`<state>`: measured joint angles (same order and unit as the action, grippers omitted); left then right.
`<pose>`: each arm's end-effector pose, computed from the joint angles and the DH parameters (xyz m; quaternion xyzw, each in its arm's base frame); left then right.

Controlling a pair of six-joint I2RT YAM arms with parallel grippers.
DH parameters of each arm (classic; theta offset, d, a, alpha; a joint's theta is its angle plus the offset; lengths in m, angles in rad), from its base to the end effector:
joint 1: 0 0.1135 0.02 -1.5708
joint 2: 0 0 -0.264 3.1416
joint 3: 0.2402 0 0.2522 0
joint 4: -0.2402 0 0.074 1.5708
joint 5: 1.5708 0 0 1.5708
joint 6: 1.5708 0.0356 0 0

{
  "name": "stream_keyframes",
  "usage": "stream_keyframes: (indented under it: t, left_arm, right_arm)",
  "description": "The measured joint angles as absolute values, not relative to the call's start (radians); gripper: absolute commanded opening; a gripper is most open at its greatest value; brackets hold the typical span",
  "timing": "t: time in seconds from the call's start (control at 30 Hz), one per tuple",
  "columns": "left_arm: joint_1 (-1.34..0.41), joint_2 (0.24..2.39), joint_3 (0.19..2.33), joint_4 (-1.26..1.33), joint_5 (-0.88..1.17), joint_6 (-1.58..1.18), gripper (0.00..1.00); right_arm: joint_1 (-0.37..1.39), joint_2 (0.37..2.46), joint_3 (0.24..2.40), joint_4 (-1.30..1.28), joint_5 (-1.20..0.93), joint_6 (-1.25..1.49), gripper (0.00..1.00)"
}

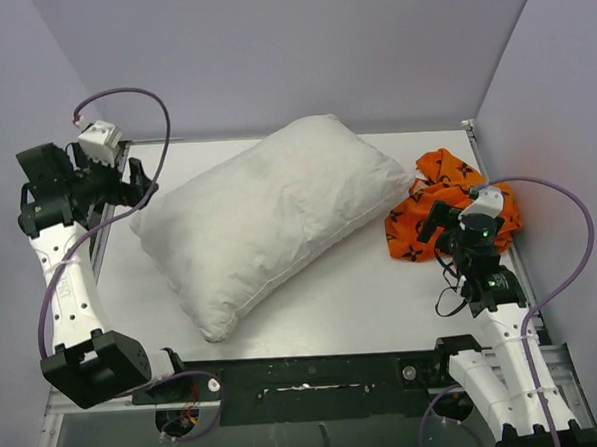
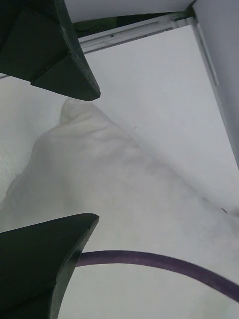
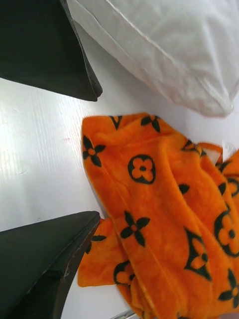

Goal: Remove the pillowcase from the pillow
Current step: Reset both arms

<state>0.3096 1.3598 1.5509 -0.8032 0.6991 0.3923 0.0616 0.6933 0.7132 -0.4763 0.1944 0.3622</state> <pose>0.2705 0.0625 0.4189 0.1923 0.8264 -0.1364 0.5114 0.1586 0.0029 0.2991 0.1772 0.8275 0.0302 0.5319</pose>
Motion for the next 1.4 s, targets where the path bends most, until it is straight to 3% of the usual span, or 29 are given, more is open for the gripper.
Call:
stream_keyframes:
  t: [0.3, 0.6, 0.9, 1.03, 1.4]
  left_arm:
    - [0.410, 1.291, 0.826, -0.273, 0.669, 0.125, 0.98]
    - [0.330, 1.268, 0.439, 0.466, 0.601, -0.041, 0.98]
    - [0.249, 1.399, 0.292, 0.973, 0.480, -0.065, 0.98]
    - [0.166, 1.532, 0.275, 1.191, 0.393, -0.054, 0.98]
    - [0.071, 1.564, 0.360, 1.143, 0.280, -0.018, 0.98]
  right_arm:
    - [0.063, 0.730, 0.387, -0.198, 0.393, 0.346, 0.98]
    - [0.067, 1.037, 0.169, 0.403, 0.450, 0.213, 0.98]
    - [0.080, 1.436, 0.168, 0.878, 0.432, 0.108, 0.98]
    - [0.078, 1.562, 0.191, 0.998, 0.326, 0.037, 0.98]
    - [0.054, 1.633, 0.367, 0.922, 0.186, -0.001, 0.98]
